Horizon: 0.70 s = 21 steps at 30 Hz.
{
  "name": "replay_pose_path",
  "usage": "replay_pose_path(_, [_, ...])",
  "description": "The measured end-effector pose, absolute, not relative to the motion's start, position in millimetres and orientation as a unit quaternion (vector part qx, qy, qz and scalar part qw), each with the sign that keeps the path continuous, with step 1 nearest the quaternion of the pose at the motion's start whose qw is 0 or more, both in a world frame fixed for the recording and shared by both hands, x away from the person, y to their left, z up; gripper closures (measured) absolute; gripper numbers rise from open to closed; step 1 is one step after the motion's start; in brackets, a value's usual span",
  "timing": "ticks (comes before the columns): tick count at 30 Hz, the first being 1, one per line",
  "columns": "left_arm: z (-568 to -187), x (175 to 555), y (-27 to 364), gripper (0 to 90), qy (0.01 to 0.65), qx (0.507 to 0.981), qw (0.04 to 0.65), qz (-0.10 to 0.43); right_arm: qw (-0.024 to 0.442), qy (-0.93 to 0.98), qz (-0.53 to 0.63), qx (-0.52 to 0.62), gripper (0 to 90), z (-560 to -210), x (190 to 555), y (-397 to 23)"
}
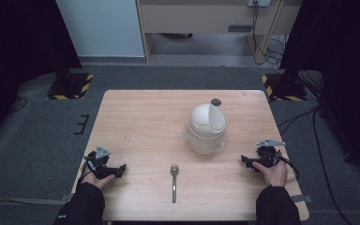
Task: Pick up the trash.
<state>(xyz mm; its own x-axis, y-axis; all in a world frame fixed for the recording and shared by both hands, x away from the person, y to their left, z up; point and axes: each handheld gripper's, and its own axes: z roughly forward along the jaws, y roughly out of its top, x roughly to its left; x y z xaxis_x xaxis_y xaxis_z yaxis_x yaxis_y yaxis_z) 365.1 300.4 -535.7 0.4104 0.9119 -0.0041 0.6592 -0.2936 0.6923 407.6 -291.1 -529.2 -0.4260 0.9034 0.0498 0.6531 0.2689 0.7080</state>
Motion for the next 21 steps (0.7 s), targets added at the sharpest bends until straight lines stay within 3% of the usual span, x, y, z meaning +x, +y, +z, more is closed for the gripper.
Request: replay_pose_path(21, [-535, 363, 281, 0.0, 0.468, 0.803, 0.320, 0.184, 0.241, 0.736, 0.478, 0.415, 15.0, -459, 395, -289])
